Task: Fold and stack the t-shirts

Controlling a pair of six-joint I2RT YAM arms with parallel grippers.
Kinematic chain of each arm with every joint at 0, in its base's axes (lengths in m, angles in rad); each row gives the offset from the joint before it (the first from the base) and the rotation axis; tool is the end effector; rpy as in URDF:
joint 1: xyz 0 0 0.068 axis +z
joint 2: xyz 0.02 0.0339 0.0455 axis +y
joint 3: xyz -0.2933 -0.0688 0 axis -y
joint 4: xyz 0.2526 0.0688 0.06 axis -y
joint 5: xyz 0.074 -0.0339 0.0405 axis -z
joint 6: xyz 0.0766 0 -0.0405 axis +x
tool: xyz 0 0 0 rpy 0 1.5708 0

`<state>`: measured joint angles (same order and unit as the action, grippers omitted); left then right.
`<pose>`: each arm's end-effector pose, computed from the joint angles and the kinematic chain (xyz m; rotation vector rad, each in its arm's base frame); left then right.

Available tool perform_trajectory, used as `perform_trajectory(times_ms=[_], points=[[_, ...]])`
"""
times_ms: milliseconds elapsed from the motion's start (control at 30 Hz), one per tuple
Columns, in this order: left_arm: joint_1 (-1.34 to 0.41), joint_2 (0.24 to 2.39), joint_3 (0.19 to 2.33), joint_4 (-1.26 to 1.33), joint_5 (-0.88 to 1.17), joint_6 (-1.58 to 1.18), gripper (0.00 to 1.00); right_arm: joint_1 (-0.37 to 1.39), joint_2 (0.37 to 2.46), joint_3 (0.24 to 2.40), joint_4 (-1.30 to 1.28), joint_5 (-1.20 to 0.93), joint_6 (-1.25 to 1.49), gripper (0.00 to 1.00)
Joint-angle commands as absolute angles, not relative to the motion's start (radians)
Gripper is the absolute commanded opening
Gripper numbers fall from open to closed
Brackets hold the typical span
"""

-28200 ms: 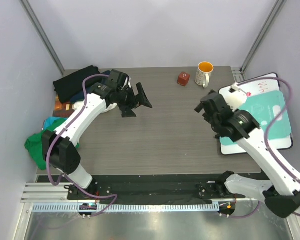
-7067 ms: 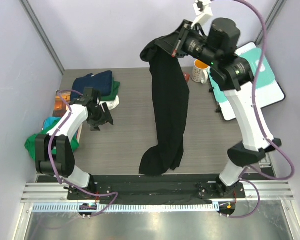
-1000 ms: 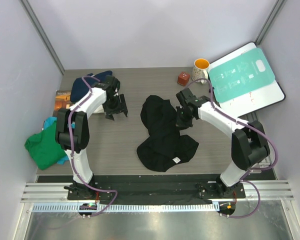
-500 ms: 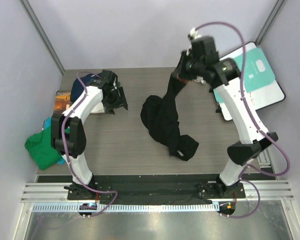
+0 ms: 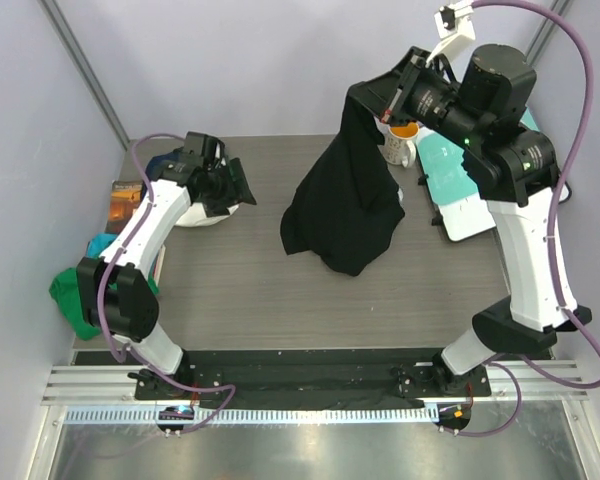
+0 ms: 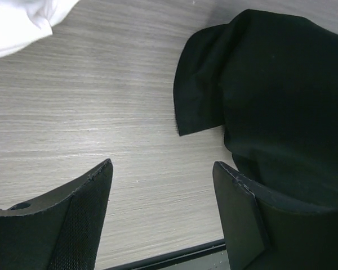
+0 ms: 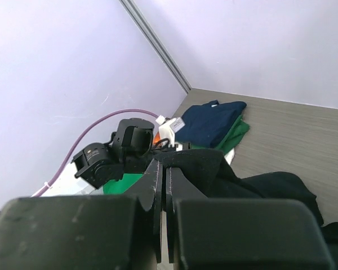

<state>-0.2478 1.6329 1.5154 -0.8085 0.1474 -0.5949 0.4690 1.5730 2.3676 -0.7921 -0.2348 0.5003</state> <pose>0.3716 -0.1056 0.3165 -0.3802 2.5349 -0.5227 0.2625 0.1530 0.6295 -0.1679 1.6398 0.9354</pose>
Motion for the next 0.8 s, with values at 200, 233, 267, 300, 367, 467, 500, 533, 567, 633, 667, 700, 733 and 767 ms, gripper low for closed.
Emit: perform_trajectory(times_ms=[200, 233, 267, 300, 367, 467, 500, 533, 567, 633, 667, 700, 733, 767], points=[[-0.264, 1.764, 1.552, -0.846, 0.195, -0.568, 0.72, 0.468, 1.296, 2.33, -0.808, 0.033, 0.422, 0.01], [-0.276, 1.781, 1.574, -0.854, 0.195, -0.561, 0.72, 0.468, 1.28, 2.288, -0.821, 0.05, 0.425, 0.01], [-0.285, 1.793, 1.584, -0.865, 0.198, -0.557, 0.72, 0.468, 1.263, 2.261, -0.827, 0.087, 0.428, 0.01], [-0.297, 1.824, 1.603, -0.865, 0.199, -0.554, 0.72, 0.468, 1.225, 2.235, -0.831, 0.101, 0.428, 0.01], [-0.333, 1.854, 1.623, -0.876, 0.201, -0.543, 0.73, 0.468, 1.191, 2.183, -0.83, 0.149, 0.436, 0.01], [-0.385, 1.922, 1.65, -0.868, 0.196, -0.538, 0.73, 0.468, 1.152, 2.157, -0.854, 0.218, 0.426, 0.01], [-0.399, 1.94, 1.661, -0.865, 0.193, -0.538, 0.73, 0.469, 1.151, 2.158, -0.867, 0.238, 0.417, 0.01], [-0.417, 1.978, 1.666, -0.859, 0.193, -0.538, 0.73, 0.468, 1.154, 2.158, -0.876, 0.239, 0.419, 0.01], [-0.425, 1.994, 1.673, -0.847, 0.198, -0.54, 0.73, 0.468, 1.155, 2.158, -0.888, 0.241, 0.419, 0.01], [-0.44, 2.034, 1.706, -0.841, 0.201, -0.543, 0.73, 0.466, 1.158, 2.145, -0.916, 0.241, 0.426, 0.01], [-0.44, 2.072, 1.719, -0.83, 0.204, -0.546, 0.73, 0.468, 1.161, 2.138, -0.925, 0.241, 0.428, 0.01], [-0.442, 2.091, 1.75, -0.827, 0.203, -0.549, 0.73, 0.468, 1.161, 2.129, -0.936, 0.244, 0.428, 0.01], [-0.443, 2.109, 1.772, -0.822, 0.206, -0.548, 0.73, 0.468, 1.161, 2.114, -0.939, 0.239, 0.431, 0.01], [-0.443, 2.152, 1.793, -0.824, 0.21, -0.546, 0.73, 0.468, 1.164, 2.105, -0.942, 0.238, 0.433, 0.01]])
